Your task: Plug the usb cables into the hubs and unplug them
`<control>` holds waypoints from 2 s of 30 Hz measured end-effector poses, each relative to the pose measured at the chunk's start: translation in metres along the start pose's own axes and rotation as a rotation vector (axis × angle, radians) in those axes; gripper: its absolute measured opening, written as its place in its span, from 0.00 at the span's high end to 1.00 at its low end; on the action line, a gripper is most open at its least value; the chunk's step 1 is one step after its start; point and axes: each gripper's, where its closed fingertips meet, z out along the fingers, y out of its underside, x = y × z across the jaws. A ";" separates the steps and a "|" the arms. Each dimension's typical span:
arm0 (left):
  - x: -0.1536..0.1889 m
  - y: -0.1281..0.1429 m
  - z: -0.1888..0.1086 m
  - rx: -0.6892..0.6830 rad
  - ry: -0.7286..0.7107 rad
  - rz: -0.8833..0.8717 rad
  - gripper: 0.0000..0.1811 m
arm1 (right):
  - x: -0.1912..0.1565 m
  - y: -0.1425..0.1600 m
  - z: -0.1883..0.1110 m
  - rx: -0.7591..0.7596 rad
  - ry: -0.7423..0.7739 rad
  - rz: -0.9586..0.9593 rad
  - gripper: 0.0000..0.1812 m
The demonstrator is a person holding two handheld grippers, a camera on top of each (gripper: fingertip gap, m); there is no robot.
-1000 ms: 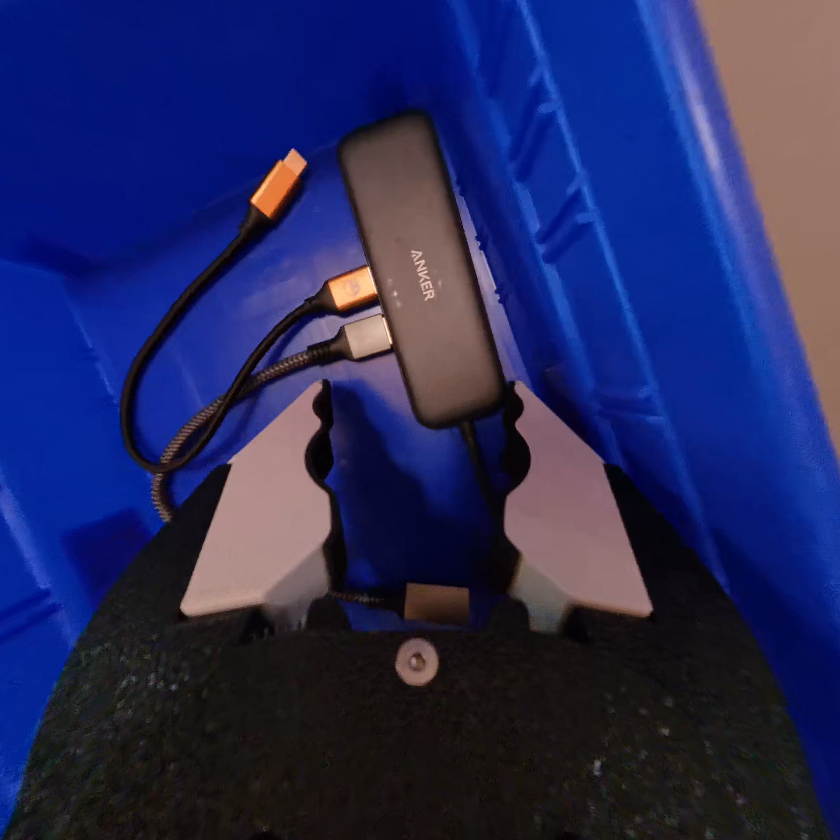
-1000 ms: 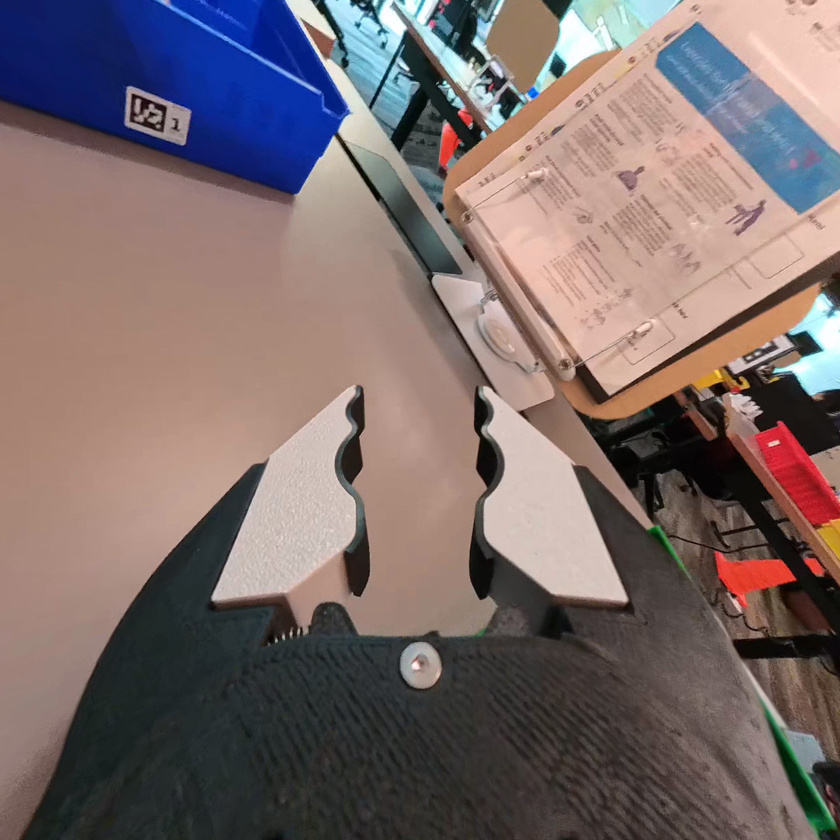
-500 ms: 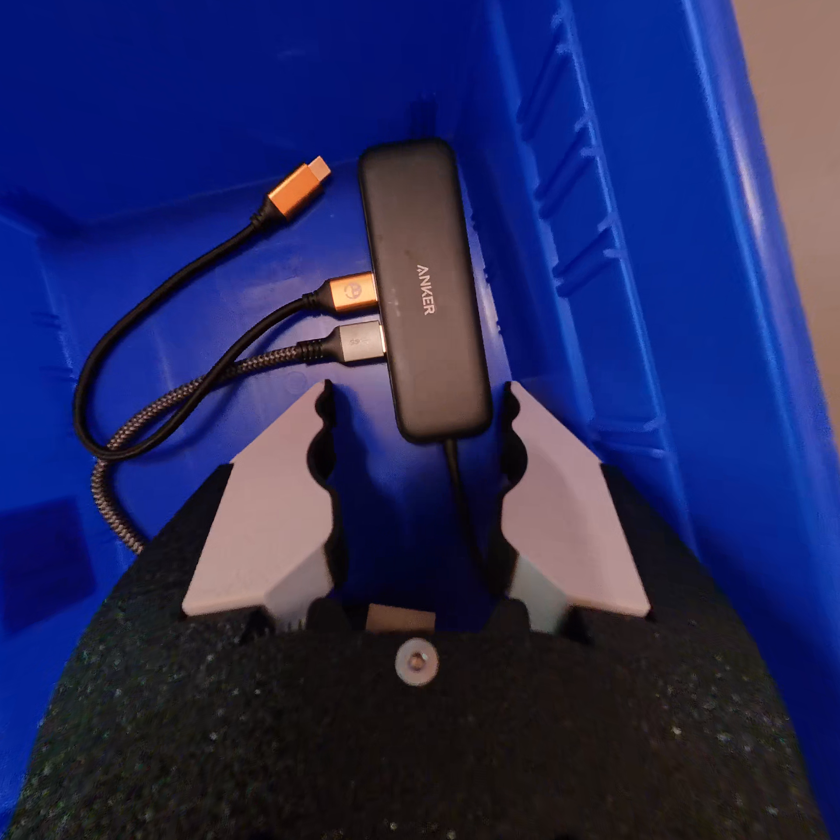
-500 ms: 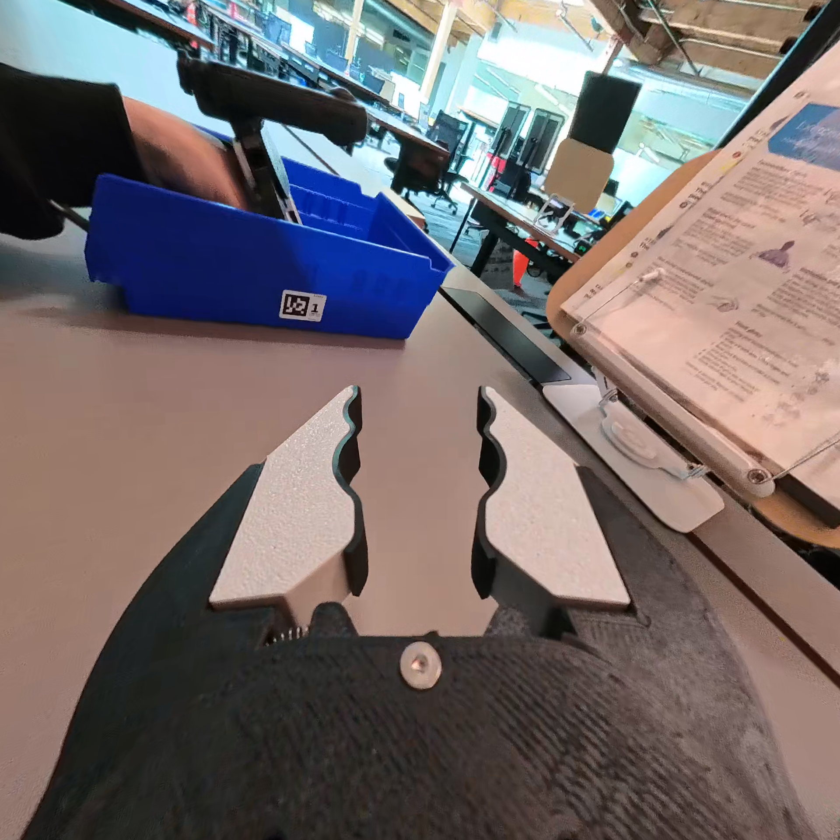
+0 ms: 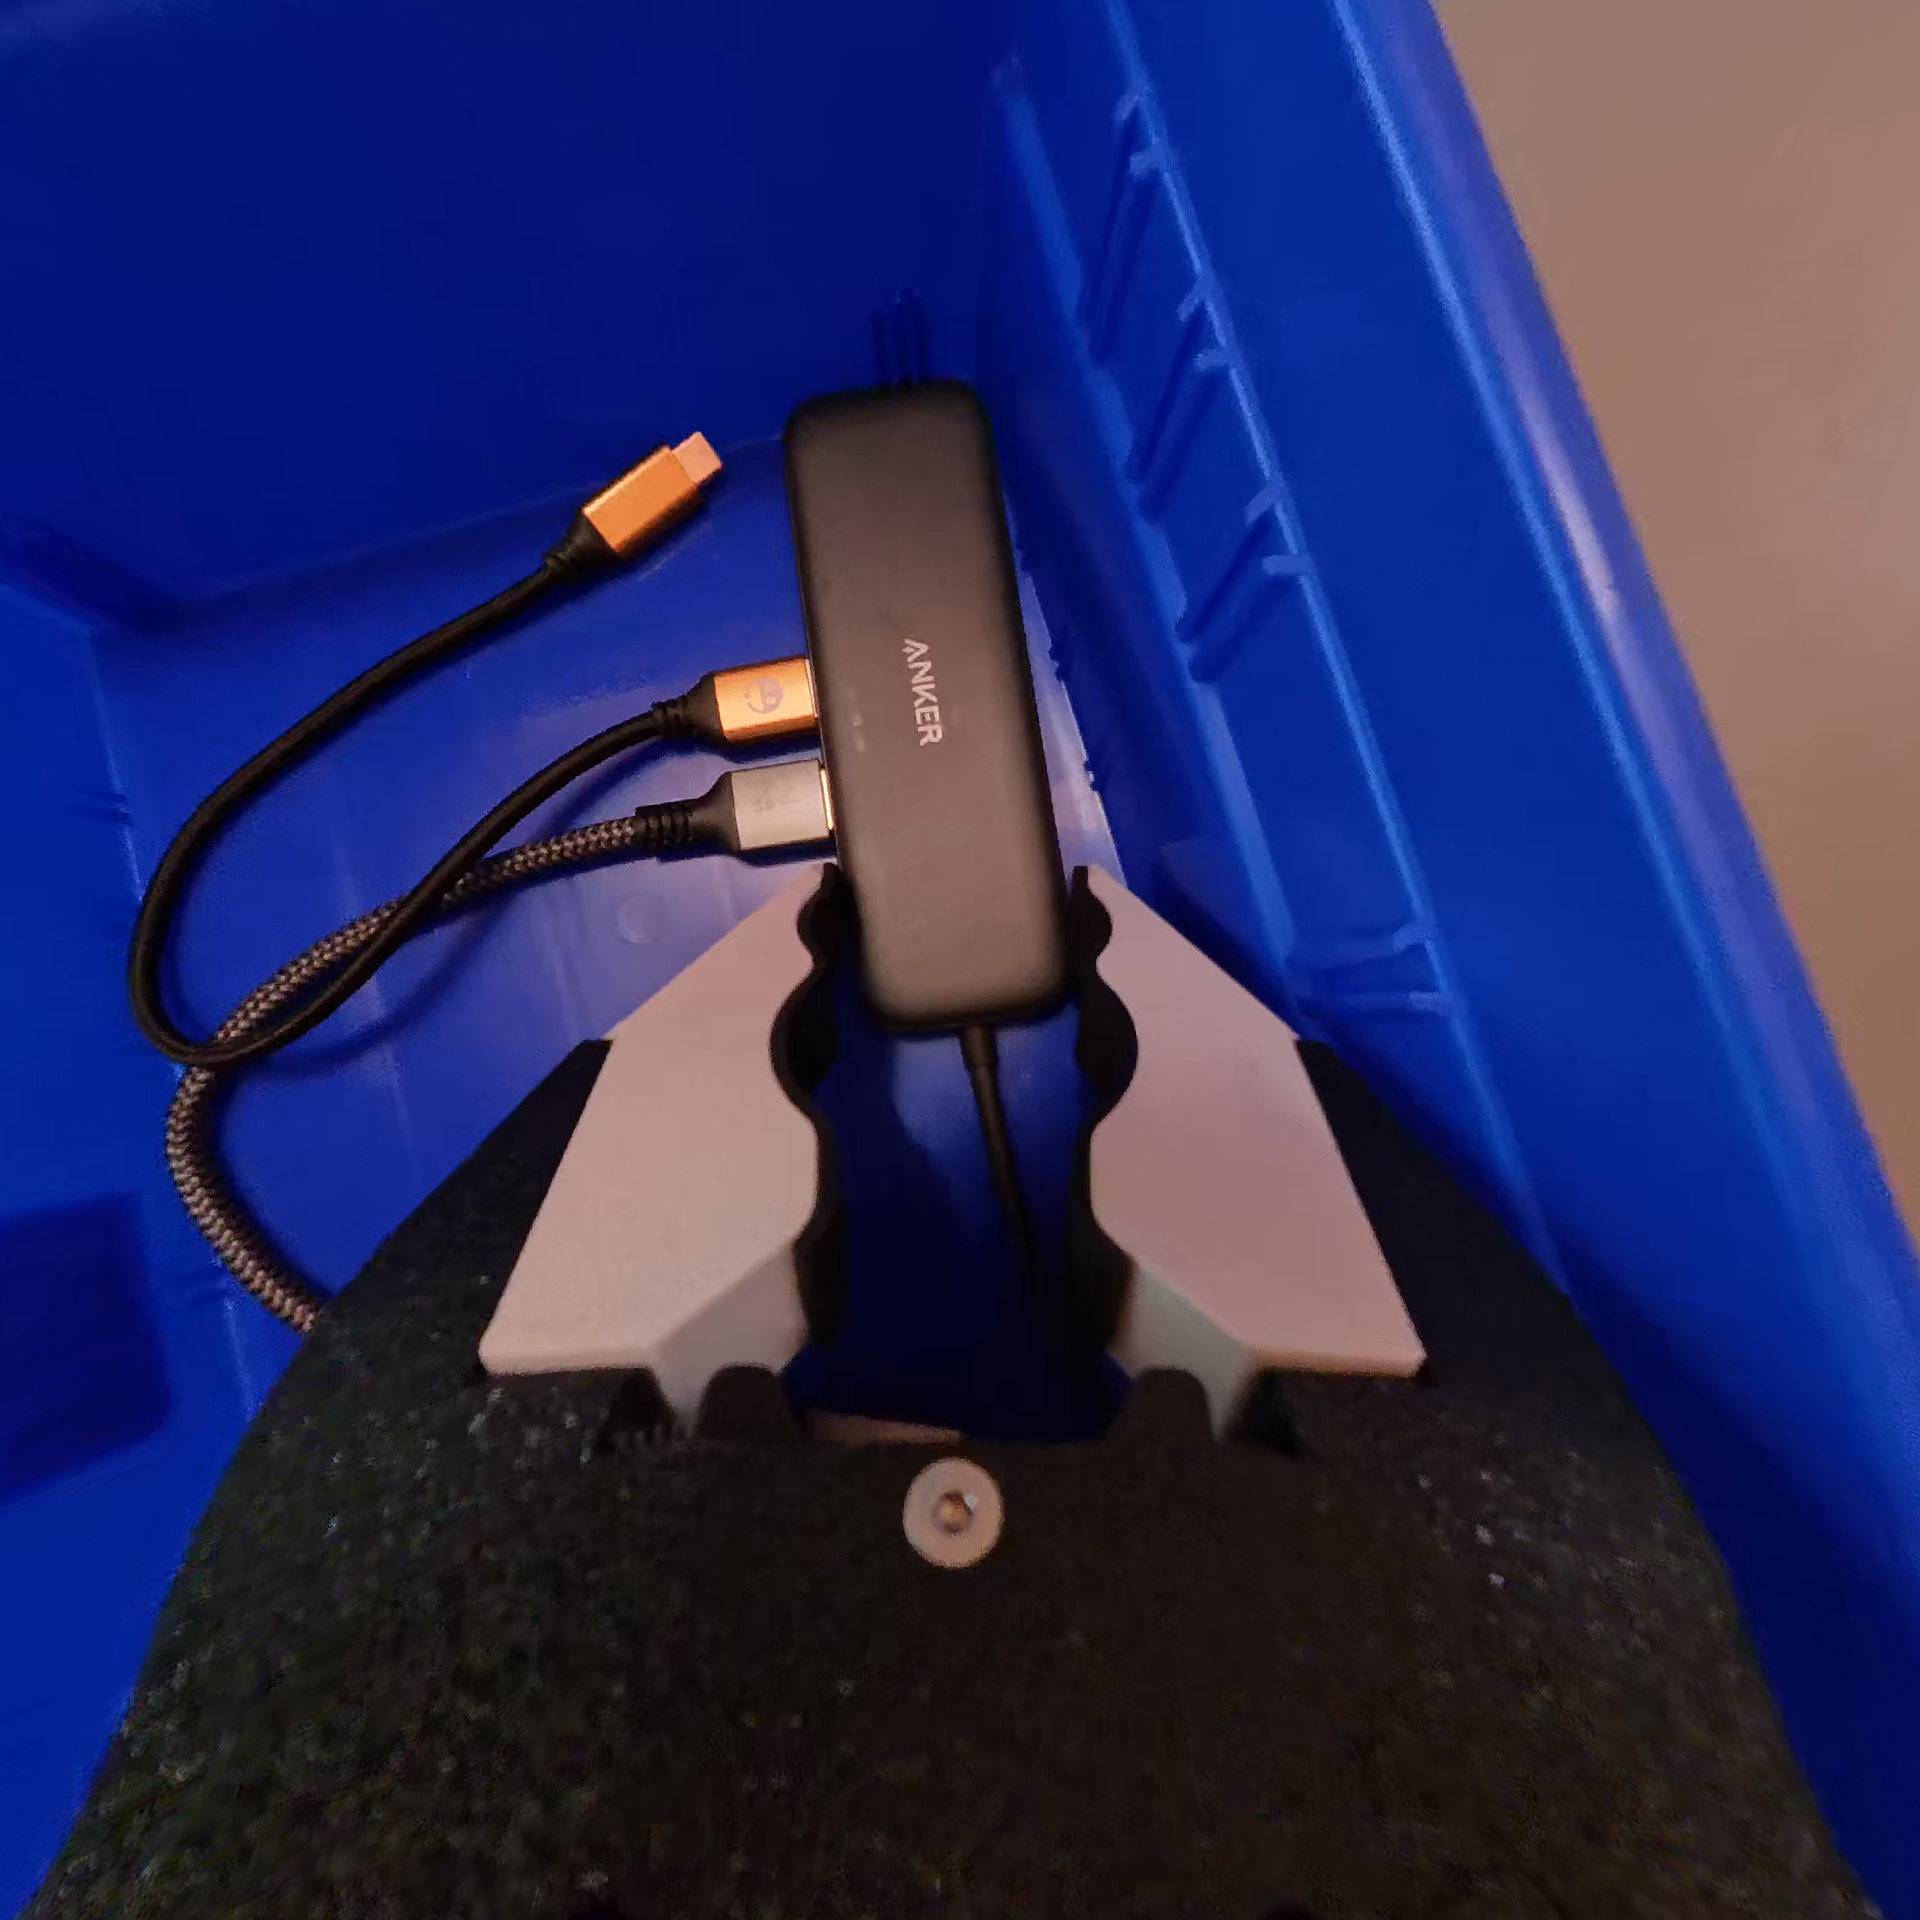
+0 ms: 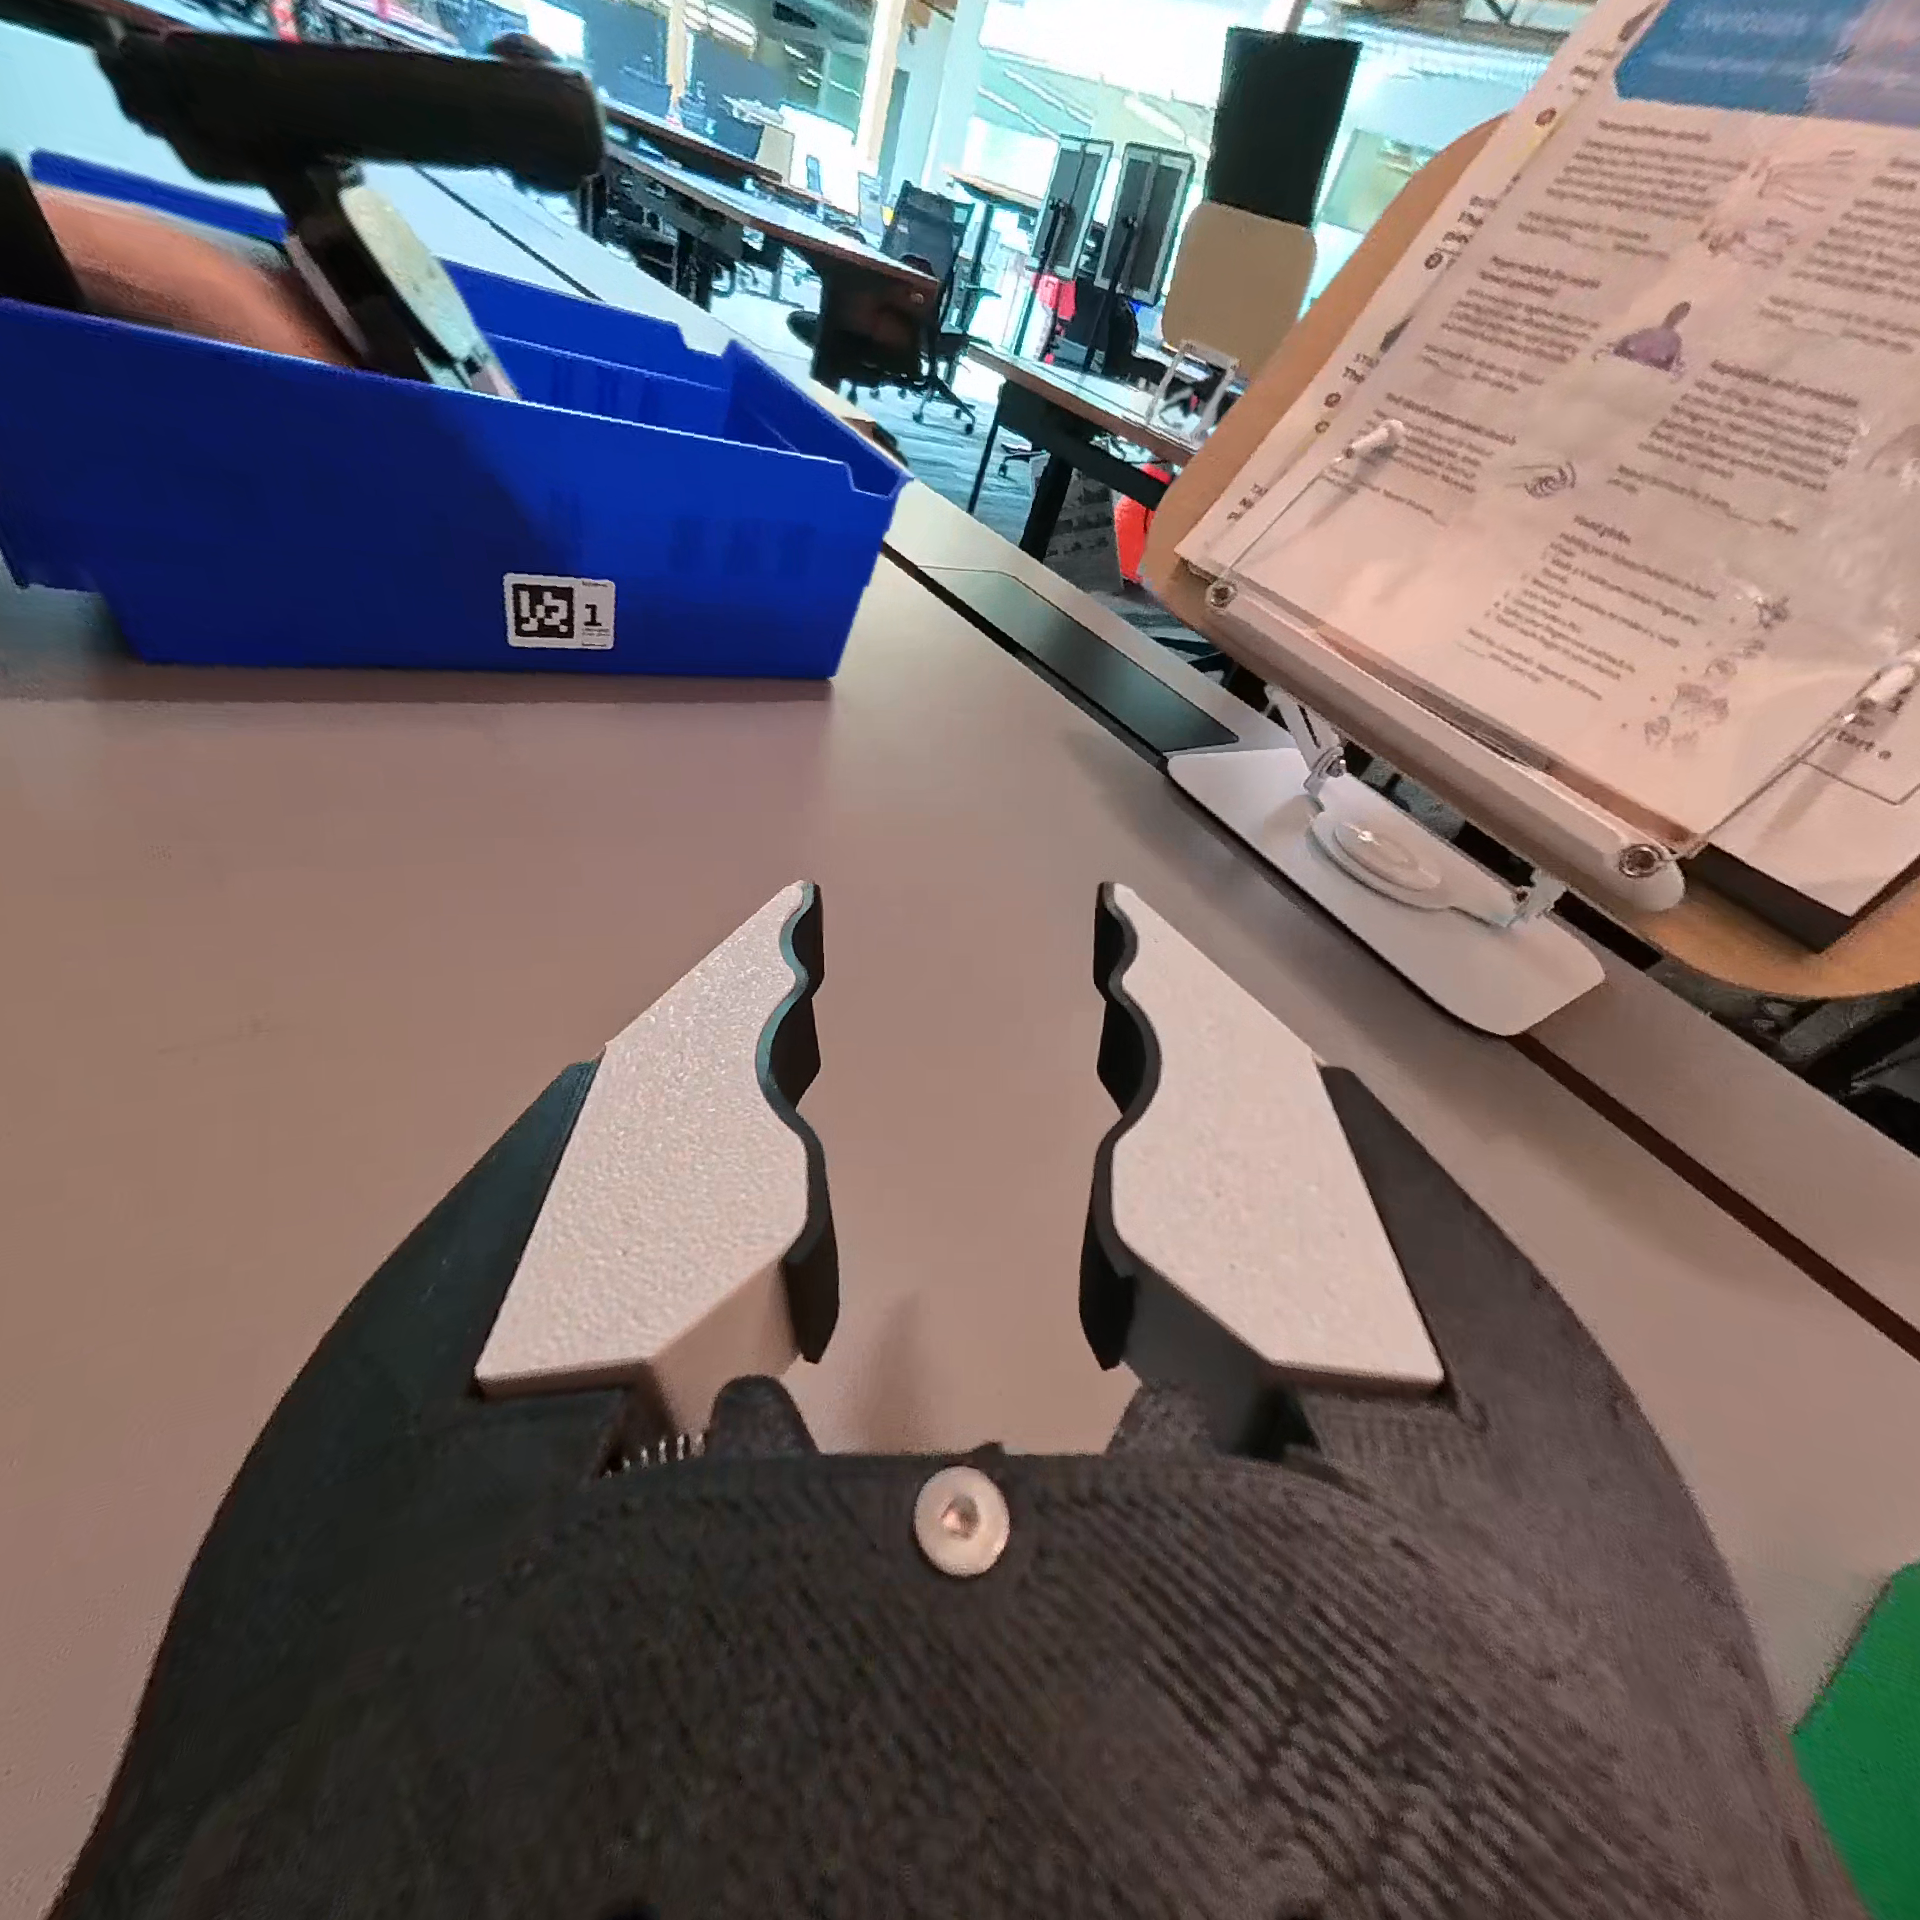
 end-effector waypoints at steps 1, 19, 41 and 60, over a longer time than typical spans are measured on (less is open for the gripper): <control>0.000 -0.001 0.000 0.012 -0.016 0.016 0.77 | 0.004 0.001 -0.001 -0.002 0.009 -0.003 0.72; -0.007 -0.078 -0.137 0.244 -0.726 0.786 0.78 | -0.027 -0.024 0.003 0.103 -0.157 0.152 0.68; 0.266 -0.134 -0.115 0.953 0.223 1.012 0.78 | 0.017 -0.098 -0.019 0.509 -0.406 0.605 0.92; 0.211 -0.138 -0.097 0.924 0.018 0.806 0.94 | 0.032 -0.084 0.015 0.432 -0.173 0.642 0.60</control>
